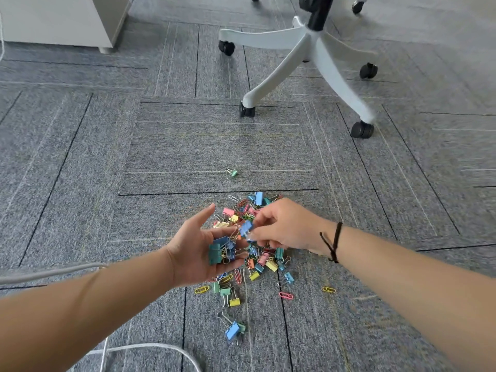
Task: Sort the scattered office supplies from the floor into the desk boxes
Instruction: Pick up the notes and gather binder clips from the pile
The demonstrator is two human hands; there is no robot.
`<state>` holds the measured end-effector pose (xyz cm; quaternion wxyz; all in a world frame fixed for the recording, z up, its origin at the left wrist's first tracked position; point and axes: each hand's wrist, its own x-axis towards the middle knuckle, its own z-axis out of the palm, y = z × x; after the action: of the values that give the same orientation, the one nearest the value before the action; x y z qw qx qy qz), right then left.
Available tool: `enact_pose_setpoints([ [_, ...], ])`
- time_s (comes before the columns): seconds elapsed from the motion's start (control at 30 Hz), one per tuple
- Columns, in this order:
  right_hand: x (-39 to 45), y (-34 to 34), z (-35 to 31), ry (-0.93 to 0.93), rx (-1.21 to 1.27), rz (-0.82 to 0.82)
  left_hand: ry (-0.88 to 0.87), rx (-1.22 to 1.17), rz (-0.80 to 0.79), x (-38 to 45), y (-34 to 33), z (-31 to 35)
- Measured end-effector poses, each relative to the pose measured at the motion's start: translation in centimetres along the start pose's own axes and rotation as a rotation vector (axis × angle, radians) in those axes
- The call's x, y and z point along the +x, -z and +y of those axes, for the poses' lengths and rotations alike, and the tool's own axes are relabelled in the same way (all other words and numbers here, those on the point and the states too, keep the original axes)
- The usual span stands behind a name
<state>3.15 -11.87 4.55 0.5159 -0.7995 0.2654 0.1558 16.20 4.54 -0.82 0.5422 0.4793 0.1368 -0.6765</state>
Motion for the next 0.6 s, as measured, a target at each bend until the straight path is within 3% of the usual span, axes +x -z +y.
enact_pose_setpoints([
  [0.23,0.3,-2.8,-1.9,0.164,-0.200,-0.003,0.032,0.076,-0.040,-0.4,-0.4,-0.6],
  [0.43,-0.5,-0.2,-0.1,0.032,0.166,0.004,0.070,0.004,-0.012,-0.5,-0.1,-0.5],
  [0.6,-0.2,1.5,2.7,-0.095,0.268,0.156,0.048,0.004,-0.040,-0.2,-0.3,-0.3],
])
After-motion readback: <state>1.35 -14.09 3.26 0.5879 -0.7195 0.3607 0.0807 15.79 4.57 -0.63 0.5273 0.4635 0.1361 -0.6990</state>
